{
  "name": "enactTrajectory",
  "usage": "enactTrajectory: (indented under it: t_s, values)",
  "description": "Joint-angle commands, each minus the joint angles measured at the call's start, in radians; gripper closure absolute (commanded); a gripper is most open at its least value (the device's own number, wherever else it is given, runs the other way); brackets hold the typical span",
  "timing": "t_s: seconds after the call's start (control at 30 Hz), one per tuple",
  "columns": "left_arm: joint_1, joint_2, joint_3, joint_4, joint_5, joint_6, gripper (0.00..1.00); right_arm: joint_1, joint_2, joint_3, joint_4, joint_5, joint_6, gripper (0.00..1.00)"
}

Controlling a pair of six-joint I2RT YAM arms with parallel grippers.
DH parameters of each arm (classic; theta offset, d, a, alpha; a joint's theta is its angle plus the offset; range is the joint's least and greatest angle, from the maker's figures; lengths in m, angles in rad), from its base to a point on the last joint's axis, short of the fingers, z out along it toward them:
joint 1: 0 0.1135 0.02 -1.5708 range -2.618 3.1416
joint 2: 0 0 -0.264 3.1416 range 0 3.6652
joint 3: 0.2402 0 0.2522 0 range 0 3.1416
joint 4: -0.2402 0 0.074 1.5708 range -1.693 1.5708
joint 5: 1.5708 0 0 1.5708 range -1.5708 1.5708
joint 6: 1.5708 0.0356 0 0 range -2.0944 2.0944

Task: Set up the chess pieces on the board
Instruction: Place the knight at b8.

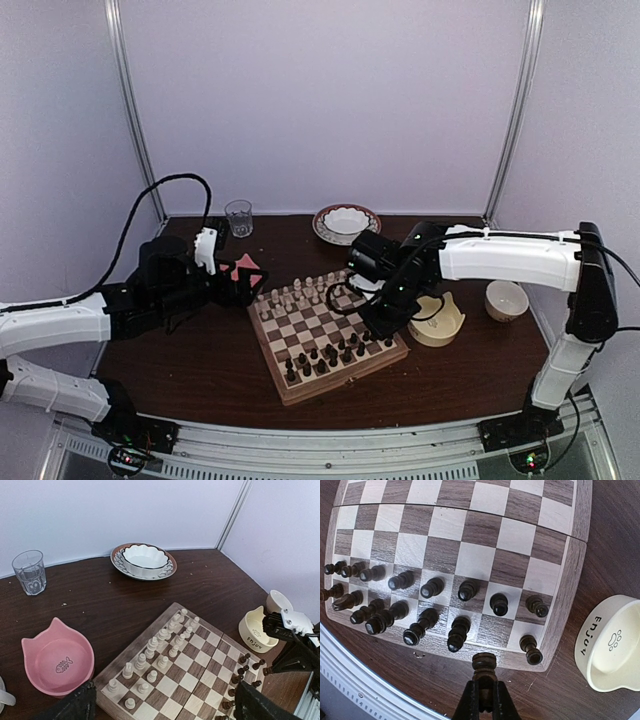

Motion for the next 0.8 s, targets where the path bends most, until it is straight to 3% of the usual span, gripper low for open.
enactTrajectory:
  t_s: [0.0,0.77]
  values:
    - [0.002,0.007,0.008,0.045,-0.037,-0.002,0.04,0.006,0.037,0.046,-0.03,0.009,-0.02,1.0]
    - [0.002,0.009,0.005,0.052,-0.017,-0.006,0.04,0.006,0.138,0.077,-0.049,0.024,-0.029,1.0]
